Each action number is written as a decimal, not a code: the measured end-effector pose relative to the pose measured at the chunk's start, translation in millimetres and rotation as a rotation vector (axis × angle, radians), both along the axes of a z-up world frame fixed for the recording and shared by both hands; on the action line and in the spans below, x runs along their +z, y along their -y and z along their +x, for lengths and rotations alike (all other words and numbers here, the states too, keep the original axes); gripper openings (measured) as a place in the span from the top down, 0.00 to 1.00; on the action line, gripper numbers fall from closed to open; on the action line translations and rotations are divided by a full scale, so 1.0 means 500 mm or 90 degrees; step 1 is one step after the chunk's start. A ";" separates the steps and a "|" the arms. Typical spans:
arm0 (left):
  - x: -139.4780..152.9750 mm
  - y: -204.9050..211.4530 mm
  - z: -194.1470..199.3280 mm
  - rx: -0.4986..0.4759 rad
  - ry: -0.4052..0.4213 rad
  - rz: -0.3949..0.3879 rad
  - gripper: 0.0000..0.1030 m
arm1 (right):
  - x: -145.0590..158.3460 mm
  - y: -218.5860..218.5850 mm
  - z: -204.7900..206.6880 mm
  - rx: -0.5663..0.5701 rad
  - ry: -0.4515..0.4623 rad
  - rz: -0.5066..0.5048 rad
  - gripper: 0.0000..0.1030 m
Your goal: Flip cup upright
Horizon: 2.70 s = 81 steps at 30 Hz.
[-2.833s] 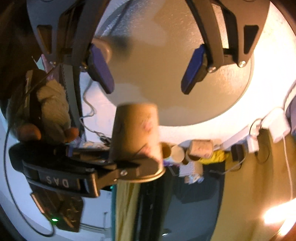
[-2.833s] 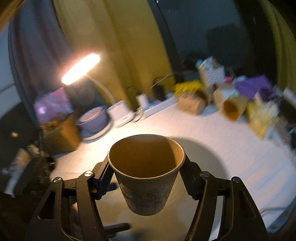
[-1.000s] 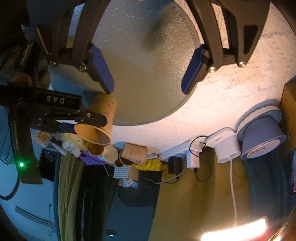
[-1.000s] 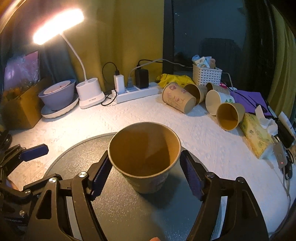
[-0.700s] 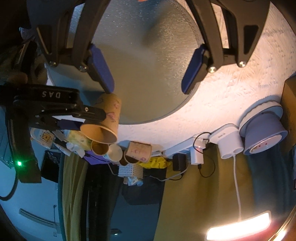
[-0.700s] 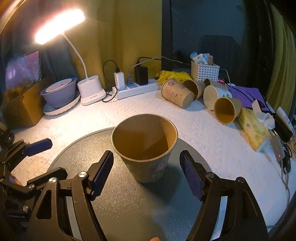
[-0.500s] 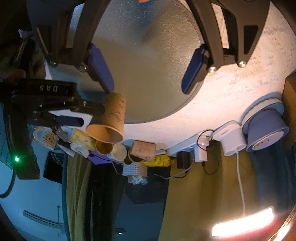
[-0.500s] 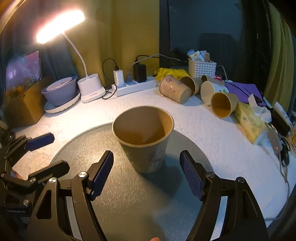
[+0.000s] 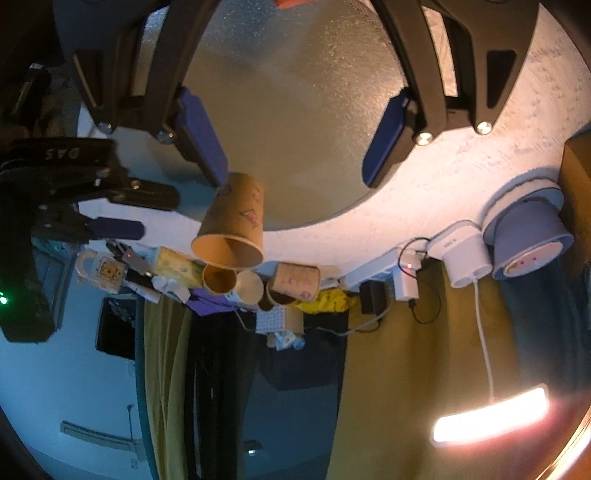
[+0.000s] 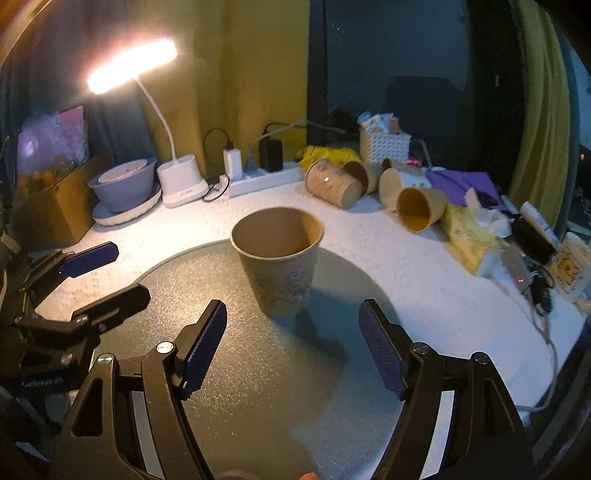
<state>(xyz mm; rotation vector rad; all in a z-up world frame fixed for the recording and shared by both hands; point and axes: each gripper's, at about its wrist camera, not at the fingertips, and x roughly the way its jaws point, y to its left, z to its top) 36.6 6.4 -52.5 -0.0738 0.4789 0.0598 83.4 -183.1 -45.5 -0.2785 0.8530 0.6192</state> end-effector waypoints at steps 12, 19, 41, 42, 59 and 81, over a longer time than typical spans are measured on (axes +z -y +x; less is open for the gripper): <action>0.061 0.035 -0.047 -0.012 0.067 -0.002 0.05 | 0.105 0.053 -0.025 -0.018 0.064 0.045 0.25; 0.124 0.066 -0.078 0.020 0.141 0.030 0.05 | 0.162 0.081 -0.035 -0.020 0.088 0.074 0.25; 0.250 0.091 -0.109 0.000 0.178 0.012 0.05 | 0.275 0.109 -0.073 -0.034 0.165 0.082 0.25; 0.249 0.093 -0.110 0.000 0.176 0.013 0.05 | 0.271 0.104 -0.074 -0.030 0.162 0.080 0.25; 0.240 0.083 -0.108 0.004 0.166 0.002 0.05 | 0.247 0.091 -0.074 -0.021 0.141 0.074 0.25; 0.239 0.086 -0.106 0.001 0.165 0.004 0.05 | 0.232 0.096 -0.062 -0.030 0.130 0.071 0.25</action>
